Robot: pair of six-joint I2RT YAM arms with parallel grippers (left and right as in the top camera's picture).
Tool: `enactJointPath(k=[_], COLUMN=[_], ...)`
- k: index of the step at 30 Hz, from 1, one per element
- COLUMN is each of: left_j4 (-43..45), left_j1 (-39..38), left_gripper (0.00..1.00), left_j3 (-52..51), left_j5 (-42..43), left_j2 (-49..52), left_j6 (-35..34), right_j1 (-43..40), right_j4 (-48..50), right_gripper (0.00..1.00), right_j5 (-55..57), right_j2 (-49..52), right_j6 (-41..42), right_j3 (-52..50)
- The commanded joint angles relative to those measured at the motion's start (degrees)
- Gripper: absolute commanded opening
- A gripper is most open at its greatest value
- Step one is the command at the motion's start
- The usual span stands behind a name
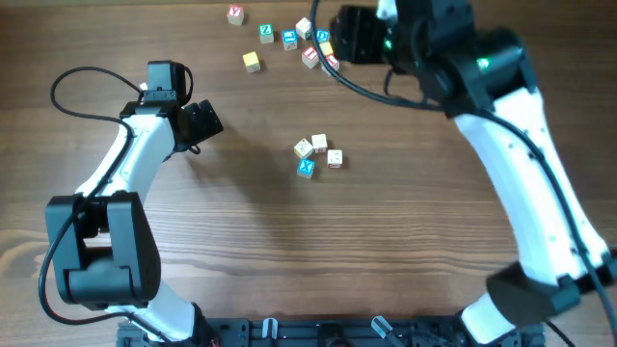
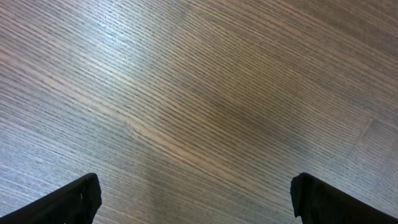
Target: Form a circle
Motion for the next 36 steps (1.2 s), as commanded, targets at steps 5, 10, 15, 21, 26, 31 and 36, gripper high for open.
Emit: enactJointPath(k=[5,10,15,21,26,31,36], left_j4=[0.0,0.0,0.0,0.0,0.0,0.0,0.0], left_j1=[0.3,0.3,0.3,0.3,0.3,0.3,0.3], left_gripper=[1.00,1.00,1.00,1.00,1.00,1.00,1.00], left_j3=[0.5,0.5,0.5,0.5,0.5,0.5,0.5], left_j5=[-0.6,-0.5,-0.5,-0.6,-0.5,-0.5,-0.5], left_j2=[-0.9,-0.9,-0.9,-0.9,-0.9,-0.9,-0.9], left_j6=[-0.5,-0.5,-0.5,-0.5,-0.5,-0.5,-0.5], right_j1=[-1.9,-3.3,-4.6,-4.7,-4.8,-4.8,-4.8], right_j4=[6.4,11.3,16.9,23.6,26.6,25.8,25.2], right_gripper=[0.90,0.81,0.75,0.71,0.58,0.33,0.34], right_j5=[3.4,3.3,3.1,2.5,2.5,2.5,0.9], right_j2=[17.0,26.6,35.6,41.2,43.5,43.6,43.7], right_j6=[-15.7,-24.9,-25.0,-25.3,-26.5,-26.4,-26.3], right_j3=[0.8,0.8,0.8,0.7,0.7,0.7,0.7])
